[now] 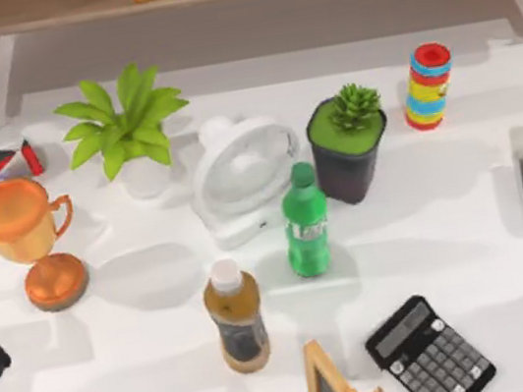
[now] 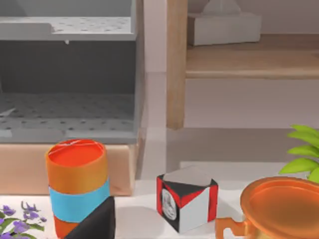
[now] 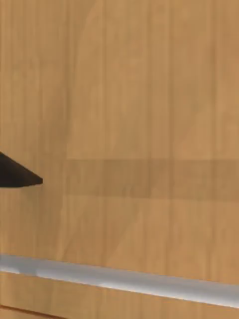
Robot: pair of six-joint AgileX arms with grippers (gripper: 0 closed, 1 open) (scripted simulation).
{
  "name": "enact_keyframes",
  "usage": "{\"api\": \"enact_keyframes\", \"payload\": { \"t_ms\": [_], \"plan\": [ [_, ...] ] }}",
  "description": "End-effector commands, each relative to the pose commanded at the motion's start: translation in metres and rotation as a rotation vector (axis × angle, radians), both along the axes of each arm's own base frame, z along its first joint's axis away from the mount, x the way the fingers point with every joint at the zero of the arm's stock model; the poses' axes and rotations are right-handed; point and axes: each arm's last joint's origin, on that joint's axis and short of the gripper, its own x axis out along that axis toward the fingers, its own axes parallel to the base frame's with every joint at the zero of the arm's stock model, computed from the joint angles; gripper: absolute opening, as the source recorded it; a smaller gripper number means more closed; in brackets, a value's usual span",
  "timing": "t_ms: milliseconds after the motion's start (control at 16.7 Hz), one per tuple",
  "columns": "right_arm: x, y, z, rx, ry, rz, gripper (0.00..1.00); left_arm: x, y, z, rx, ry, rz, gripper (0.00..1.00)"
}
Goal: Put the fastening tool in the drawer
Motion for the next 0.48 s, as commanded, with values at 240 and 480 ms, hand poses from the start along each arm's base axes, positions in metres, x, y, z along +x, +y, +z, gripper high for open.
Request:
{"api": "enact_keyframes", "payload": {
  "t_ms": [240,480],
  "plan": [
    [0.0000,0.0000,0.0000,0.000,0.000,0.000,0.10,0.0000,0.0000,0.0000,0.000,0.000,0.000,1.00],
    [0.0000,0.0000,0.0000,0.000,0.000,0.000,0.00,0.0000,0.0000,0.0000,0.000,0.000,0.000,1.00]
  ]
}}
